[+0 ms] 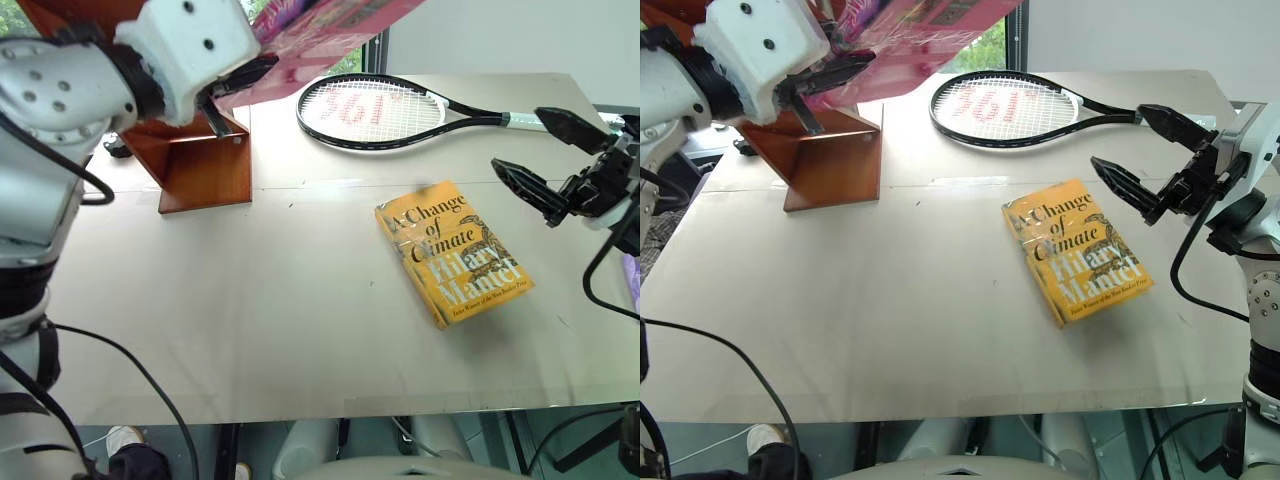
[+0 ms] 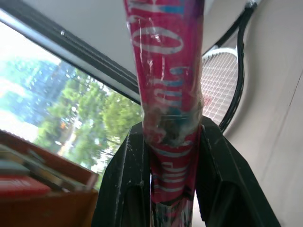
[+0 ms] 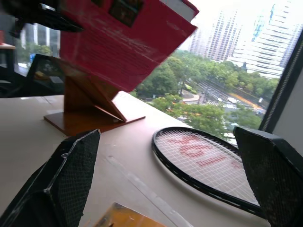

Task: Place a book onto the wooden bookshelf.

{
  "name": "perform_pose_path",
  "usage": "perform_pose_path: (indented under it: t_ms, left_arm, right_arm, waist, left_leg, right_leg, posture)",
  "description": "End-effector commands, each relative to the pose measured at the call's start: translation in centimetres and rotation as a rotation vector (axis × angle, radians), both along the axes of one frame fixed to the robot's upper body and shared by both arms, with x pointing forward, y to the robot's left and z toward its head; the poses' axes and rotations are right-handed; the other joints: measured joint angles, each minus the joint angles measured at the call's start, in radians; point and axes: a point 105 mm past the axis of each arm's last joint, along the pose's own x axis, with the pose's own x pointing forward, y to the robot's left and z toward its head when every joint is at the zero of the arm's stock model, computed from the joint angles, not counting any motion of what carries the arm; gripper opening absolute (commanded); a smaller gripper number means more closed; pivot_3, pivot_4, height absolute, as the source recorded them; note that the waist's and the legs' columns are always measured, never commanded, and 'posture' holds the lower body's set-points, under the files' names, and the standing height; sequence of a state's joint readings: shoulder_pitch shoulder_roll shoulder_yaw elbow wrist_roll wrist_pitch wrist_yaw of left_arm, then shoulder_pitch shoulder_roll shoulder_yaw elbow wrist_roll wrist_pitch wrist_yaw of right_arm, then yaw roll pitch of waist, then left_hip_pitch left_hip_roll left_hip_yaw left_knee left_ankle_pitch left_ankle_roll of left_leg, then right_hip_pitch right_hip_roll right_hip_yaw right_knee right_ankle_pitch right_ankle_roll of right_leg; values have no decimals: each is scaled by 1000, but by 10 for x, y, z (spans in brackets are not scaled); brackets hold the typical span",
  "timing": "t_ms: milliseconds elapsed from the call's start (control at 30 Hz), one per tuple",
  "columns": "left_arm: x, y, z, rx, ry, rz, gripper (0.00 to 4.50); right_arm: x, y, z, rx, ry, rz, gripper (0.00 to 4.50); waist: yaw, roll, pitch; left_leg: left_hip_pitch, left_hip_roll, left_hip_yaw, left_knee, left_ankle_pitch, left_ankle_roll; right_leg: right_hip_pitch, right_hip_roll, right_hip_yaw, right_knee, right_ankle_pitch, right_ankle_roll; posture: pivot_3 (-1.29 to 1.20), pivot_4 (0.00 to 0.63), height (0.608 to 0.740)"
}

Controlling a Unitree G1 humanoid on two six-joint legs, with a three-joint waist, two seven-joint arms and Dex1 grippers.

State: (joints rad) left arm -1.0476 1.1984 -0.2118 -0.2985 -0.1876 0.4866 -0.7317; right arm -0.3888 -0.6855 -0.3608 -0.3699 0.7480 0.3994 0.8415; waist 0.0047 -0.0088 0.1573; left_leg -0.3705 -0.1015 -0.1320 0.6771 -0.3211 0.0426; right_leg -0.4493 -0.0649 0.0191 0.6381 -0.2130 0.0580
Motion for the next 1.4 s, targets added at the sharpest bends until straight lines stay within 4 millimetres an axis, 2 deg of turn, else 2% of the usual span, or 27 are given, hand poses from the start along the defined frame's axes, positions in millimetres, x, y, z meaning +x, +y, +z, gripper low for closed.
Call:
perform_pose_path:
  t_ms: [33, 167, 267, 367, 500, 633, 800, 1033, 1100, 1167, 1233, 1267, 1333, 1367, 1400]
  left_arm:
    - [-3, 34, 26, 182, -102, 155, 610]
    - [0, 66, 39, 303, -93, 281, 610]
    - [1, 88, 40, 348, -41, 363, 610]
    - [6, 115, 34, 383, 24, 467, 610]
    - [11, 136, 14, 407, 143, 537, 610]
    - [18, 148, 1, 427, 187, 570, 610]
    - [39, 155, -18, 441, 207, 566, 610]
    - [63, 172, -66, 419, 348, 632, 610]
    - [67, 169, -68, 397, 355, 643, 610]
    - [70, 164, -61, 363, 332, 643, 610]
    - [71, 162, -53, 345, 293, 639, 1622]
    - [71, 159, -47, 327, 271, 632, 1836]
    - [69, 155, -36, 285, 226, 620, 2708]
    - [65, 154, -31, 266, 218, 608, 2857]
    - [60, 152, -27, 236, 219, 592, 3331]
  right_arm:
    - [-20, 10, 16, 9, -56, 112, 4500]
    - [-26, 14, 13, 12, -28, 177, 4500]
    - [-28, 16, 10, 3, -15, 191, 4500]
    - [-27, 16, 10, 5, -19, 185, 4500]
    - [-29, 16, 9, -3, -16, 184, 4500]
    - [-31, 15, 11, -1, -17, 181, 4500]
    - [-31, 14, 11, -2, -19, 172, 4500]
    - [-33, 12, 12, -13, -18, 164, 4500]
    - [-34, 12, 13, -19, -15, 159, 4500]
    - [-35, 11, 14, -20, -14, 157, 4500]
    - [-36, 11, 15, -22, -12, 155, 4500]
    - [-36, 11, 15, -23, -11, 154, 4500]
    - [-37, 11, 16, -29, -12, 153, 4500]
    - [-39, 11, 16, -32, -17, 154, 4500]
    - [-40, 11, 18, -26, -24, 158, 4500]
  waist:
    - [-16, 0, 0]
    - [-20, 0, 0]
    - [-17, 0, 0]
    - [-17, 0, 0]
    - [-19, 0, 0]
    - [-20, -1, 1]
    - [-23, -1, 1]
    - [-32, 1, -1]
    - [-33, 2, -2]
    - [-35, 1, -2]
    - [-37, 1, -2]
    - [-39, 0, -2]
    - [-40, -2, -2]
    - [-38, -3, -3]
    - [-38, -3, -2]
  left_leg:
    - [0, 0, 1, 0, 0, 0]
    - [2, 0, 1, 0, 0, 0]
    - [1, 0, 0, 2, 0, 0]
    - [-1, -1, -1, 6, 0, 1]
    - [0, -1, -1, 7, -1, 1]
    - [-1, -1, -1, 8, -1, 1]
    - [1, -1, 0, 8, -1, 1]
    - [3, -1, 2, 9, -1, 1]
    - [7, -1, 4, 8, 0, 1]
    - [10, -1, 7, 8, 0, 0]
    - [11, 0, 8, 9, 0, 0]
    - [11, 0, 8, 9, 0, 0]
    - [10, 0, 8, 11, 1, 0]
    - [10, 0, 8, 11, 1, 0]
    - [9, 0, 7, 12, 1, 0]
  right_leg:
    - [0, -1, -1, 0, 0, 0]
    - [0, -1, -1, 3, 0, 0]
    - [0, -1, -3, 5, 0, 0]
    - [1, -1, -3, 5, 0, 0]
    - [1, -1, -4, 7, 0, 0]
    - [1, -1, -4, 7, 0, 0]
    - [1, -1, -3, 9, 0, 0]
    - [1, -1, 0, 12, 0, 0]
    - [1, -2, 2, 17, 0, 0]
    - [2, -1, 4, 21, 0, 0]
    - [2, -1, 5, 23, 0, 0]
    - [2, -1, 5, 24, 1, -1]
    - [2, 0, 5, 24, 1, -1]
    - [2, 0, 5, 24, 1, -1]
    - [2, 0, 5, 23, 1, -1]
  posture:
    - [0, 150, 740]
    - [0, 150, 740]
    - [0, 150, 740]
    - [0, 150, 740]
    - [0, 150, 740]
    - [0, 150, 740]
    - [0, 150, 740]
    - [0, 150, 740]
    - [0, 150, 740]
    - [0, 150, 740]
    - [0, 150, 740]
    - [0, 150, 740]
    - [0, 150, 740]
    - [0, 150, 740]
    - [0, 150, 740]
